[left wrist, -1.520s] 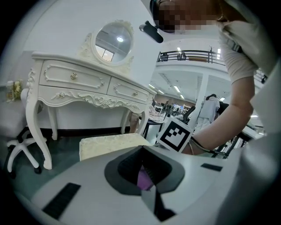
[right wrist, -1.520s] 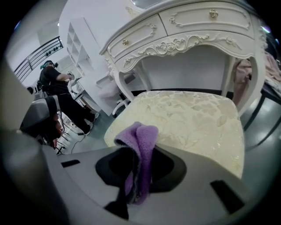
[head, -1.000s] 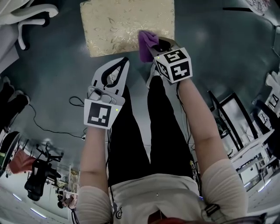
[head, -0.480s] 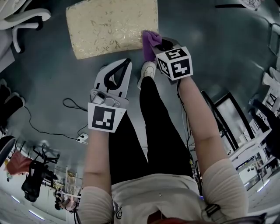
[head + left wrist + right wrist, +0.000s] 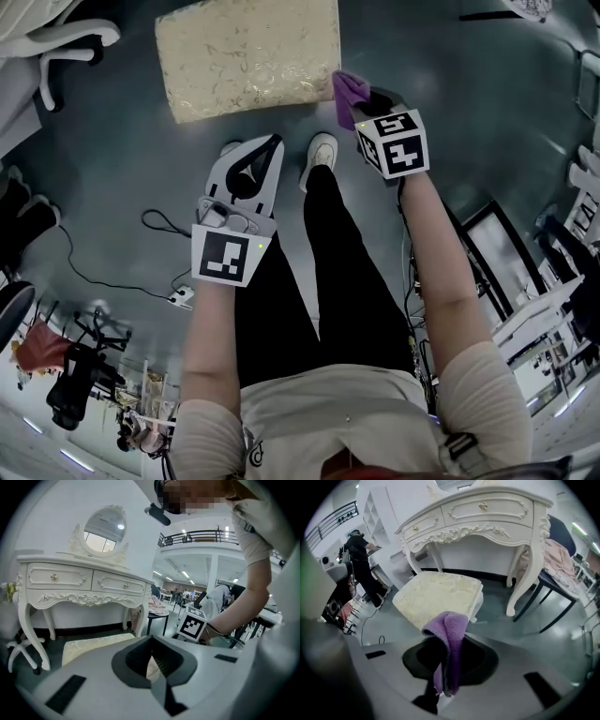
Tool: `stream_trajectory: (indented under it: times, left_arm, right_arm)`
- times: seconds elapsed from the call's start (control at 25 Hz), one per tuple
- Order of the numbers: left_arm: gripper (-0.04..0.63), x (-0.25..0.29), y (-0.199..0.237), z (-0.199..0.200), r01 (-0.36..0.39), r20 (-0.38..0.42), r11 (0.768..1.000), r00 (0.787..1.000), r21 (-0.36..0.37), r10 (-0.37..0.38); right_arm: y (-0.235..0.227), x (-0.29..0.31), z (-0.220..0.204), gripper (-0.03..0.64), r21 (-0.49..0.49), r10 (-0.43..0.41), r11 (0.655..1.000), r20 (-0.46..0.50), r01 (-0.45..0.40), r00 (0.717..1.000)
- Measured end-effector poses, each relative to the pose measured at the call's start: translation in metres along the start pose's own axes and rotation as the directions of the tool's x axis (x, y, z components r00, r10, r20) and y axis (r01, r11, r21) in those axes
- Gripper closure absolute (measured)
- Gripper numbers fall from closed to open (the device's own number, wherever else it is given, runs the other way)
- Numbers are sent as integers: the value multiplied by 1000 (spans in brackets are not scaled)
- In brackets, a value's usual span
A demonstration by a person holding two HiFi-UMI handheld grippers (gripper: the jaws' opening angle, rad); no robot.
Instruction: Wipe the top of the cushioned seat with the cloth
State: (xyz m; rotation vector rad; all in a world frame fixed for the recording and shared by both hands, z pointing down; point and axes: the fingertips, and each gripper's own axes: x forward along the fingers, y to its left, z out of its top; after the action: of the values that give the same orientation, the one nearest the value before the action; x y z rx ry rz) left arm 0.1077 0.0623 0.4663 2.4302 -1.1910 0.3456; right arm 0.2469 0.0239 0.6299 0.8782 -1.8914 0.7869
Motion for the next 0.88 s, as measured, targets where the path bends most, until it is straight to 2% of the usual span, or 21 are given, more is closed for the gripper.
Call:
stream_trajectory:
  times: [0.12, 0.24, 0.44, 0.6, 0.76, 0.88]
  left_arm:
    - [581, -12, 6, 26, -3, 23, 1000, 1000, 20, 2]
    - [581, -26, 20, 58, -42, 61, 998, 997, 42, 39]
    - [581, -57, 34, 120, -102, 98, 992, 991, 69, 95]
    - [581, -84, 30, 178, -79, 154, 995, 986, 58, 69]
    - [581, -114, 36, 232, -126, 210, 988, 972, 89, 105]
    - [581, -138, 34, 271, -161, 242, 978, 962, 132, 125]
  right_arm:
    - [13, -28, 20, 535, 7, -8, 1000, 64, 7, 998]
    - [34, -60, 47, 535, 22, 1, 1000, 144, -4, 990]
    - [69, -129, 100, 534, 8, 3, 1000, 278, -5, 961]
    - [89, -190, 154, 534, -23, -10, 1000, 406, 21, 914]
    - [104, -256, 205, 534, -52, -23, 997, 520, 58, 854]
    - [118, -306, 233, 534, -59, -28, 995, 573, 76, 819]
